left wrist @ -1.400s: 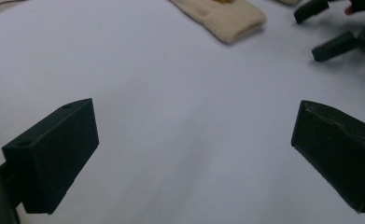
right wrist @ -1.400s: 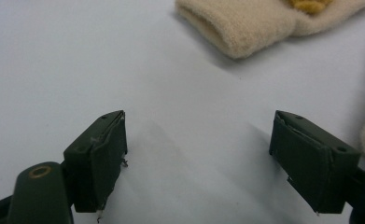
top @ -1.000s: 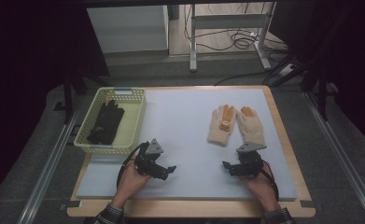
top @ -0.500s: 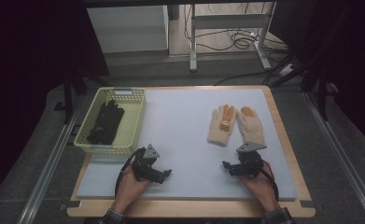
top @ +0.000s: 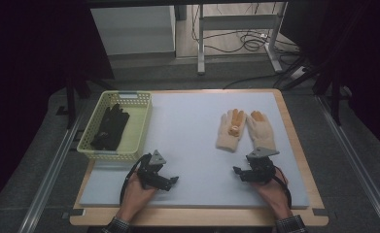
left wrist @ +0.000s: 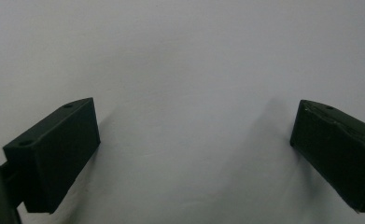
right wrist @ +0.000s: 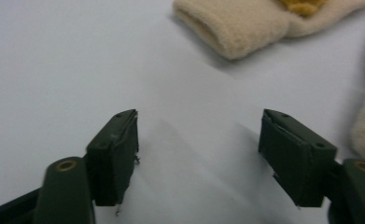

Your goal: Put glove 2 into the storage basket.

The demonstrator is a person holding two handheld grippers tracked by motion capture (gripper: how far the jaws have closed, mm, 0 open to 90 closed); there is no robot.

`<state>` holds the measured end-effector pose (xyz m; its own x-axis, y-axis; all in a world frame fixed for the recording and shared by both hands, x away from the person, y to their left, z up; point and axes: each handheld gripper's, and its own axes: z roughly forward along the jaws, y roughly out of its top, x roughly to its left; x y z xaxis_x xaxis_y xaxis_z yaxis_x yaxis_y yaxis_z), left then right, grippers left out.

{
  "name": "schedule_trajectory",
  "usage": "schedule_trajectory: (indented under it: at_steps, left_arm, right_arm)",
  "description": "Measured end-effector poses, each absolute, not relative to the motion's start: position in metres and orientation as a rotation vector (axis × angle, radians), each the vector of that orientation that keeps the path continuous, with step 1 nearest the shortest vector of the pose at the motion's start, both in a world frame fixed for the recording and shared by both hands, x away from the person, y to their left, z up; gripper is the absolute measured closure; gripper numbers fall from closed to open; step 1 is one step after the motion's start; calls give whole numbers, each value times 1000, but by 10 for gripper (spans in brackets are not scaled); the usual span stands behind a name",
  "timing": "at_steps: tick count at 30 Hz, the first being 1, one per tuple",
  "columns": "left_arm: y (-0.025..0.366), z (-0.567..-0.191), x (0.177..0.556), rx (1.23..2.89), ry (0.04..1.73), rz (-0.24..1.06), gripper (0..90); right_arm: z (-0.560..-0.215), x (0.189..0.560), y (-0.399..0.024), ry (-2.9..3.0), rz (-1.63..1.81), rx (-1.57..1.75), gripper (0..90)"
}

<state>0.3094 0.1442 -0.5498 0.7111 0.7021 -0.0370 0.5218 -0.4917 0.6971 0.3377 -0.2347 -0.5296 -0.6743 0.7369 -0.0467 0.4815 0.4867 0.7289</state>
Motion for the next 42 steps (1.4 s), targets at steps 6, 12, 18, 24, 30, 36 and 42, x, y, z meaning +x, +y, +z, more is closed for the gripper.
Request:
schedule_trajectory:
  at_steps: [6,12,18,24,30,36,42]
  left_arm:
    - [144,-550,309,2207,926,328,14]
    - [144,-550,309,2207,926,328,14]
    - [144,-550,309,2207,926,328,14]
    - [144,-550,309,2206,926,328,14]
    - [144,-550,309,2206,926,328,14]
    - [144,-550,309,2205,927,328,14]
    - [144,-550,309,2206,926,329,14]
  right_arm:
    - [-518,340,-247,2339,1012,1062,417]
    - [-500,351,-263,2280,1013,1105,511]
    - [-489,369,-276,2232,1024,1154,556]
    - [-486,393,-288,2178,966,1184,527]
    - [-493,422,-294,2155,918,1212,373]
    - [-510,452,-296,2162,893,1249,280]
    - [-519,463,-296,2154,885,1350,508]
